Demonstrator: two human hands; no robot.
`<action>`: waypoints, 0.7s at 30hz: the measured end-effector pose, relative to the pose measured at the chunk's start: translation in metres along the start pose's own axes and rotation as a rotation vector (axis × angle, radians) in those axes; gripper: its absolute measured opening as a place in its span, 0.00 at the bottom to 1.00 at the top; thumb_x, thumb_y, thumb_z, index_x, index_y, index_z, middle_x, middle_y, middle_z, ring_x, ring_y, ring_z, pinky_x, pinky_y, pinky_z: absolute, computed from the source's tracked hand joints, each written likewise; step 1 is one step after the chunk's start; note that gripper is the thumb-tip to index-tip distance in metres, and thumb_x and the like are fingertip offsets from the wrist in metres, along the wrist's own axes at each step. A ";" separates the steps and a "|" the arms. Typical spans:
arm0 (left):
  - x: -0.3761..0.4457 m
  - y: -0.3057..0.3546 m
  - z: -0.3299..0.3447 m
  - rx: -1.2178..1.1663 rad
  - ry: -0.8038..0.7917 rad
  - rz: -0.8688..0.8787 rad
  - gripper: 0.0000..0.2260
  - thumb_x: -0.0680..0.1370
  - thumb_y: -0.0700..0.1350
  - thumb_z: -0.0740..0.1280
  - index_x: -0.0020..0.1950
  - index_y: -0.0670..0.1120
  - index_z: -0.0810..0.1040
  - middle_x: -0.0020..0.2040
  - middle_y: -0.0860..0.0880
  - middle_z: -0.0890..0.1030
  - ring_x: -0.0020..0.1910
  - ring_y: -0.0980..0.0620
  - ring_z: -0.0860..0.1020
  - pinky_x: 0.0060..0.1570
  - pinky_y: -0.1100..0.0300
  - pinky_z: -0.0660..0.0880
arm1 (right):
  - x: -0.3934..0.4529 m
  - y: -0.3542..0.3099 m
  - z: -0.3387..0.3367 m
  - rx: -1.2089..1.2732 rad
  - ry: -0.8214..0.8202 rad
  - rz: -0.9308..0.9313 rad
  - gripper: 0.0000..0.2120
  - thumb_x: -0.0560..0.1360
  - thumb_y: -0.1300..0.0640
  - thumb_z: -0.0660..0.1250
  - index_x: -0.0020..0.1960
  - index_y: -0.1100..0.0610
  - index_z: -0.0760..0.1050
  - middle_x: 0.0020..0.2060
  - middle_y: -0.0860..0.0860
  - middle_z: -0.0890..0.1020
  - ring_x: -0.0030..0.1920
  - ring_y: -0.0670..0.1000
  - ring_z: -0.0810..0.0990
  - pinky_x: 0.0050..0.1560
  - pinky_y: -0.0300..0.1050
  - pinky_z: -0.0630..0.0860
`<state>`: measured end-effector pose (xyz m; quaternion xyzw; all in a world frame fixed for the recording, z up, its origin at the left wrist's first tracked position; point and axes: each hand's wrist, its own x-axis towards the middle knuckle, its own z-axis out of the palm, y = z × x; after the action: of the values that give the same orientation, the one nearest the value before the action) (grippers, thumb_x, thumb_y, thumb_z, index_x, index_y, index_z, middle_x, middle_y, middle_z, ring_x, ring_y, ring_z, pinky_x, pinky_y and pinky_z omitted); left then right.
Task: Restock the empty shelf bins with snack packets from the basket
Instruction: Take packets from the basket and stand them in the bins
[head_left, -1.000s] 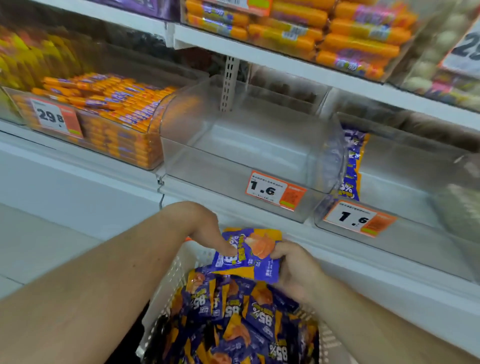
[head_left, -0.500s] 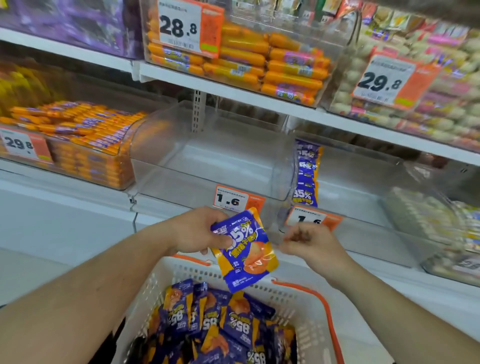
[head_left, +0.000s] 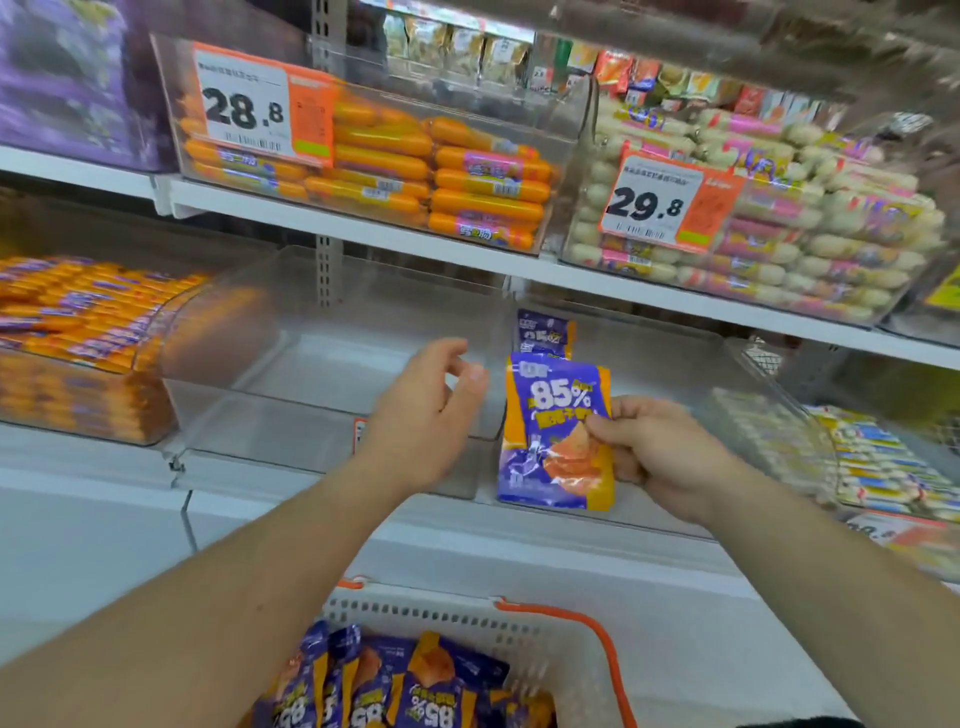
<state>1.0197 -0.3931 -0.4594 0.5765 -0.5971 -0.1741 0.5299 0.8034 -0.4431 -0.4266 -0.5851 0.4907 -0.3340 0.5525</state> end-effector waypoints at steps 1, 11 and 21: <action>0.005 -0.006 0.006 0.167 0.004 0.038 0.24 0.79 0.60 0.56 0.69 0.47 0.69 0.57 0.54 0.77 0.51 0.51 0.77 0.57 0.51 0.72 | 0.012 -0.002 -0.014 0.020 0.057 0.012 0.11 0.78 0.65 0.64 0.37 0.59 0.71 0.21 0.49 0.69 0.19 0.43 0.59 0.20 0.35 0.54; -0.004 -0.045 0.040 1.115 -0.073 0.299 0.17 0.69 0.64 0.69 0.44 0.52 0.79 0.39 0.49 0.77 0.37 0.46 0.78 0.39 0.52 0.70 | 0.115 0.017 -0.045 -0.227 0.243 0.247 0.14 0.78 0.64 0.66 0.36 0.55 0.68 0.31 0.53 0.69 0.28 0.48 0.61 0.29 0.39 0.57; -0.006 -0.034 0.039 1.113 -0.166 0.204 0.22 0.78 0.67 0.54 0.63 0.54 0.71 0.56 0.50 0.74 0.56 0.47 0.74 0.53 0.50 0.66 | 0.128 0.039 -0.004 -0.617 0.034 0.411 0.04 0.77 0.62 0.70 0.44 0.60 0.76 0.44 0.57 0.83 0.45 0.55 0.82 0.49 0.50 0.79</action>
<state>1.0034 -0.4126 -0.5048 0.6925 -0.6911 0.1741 0.1117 0.8295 -0.5611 -0.4829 -0.6077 0.6848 -0.0621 0.3973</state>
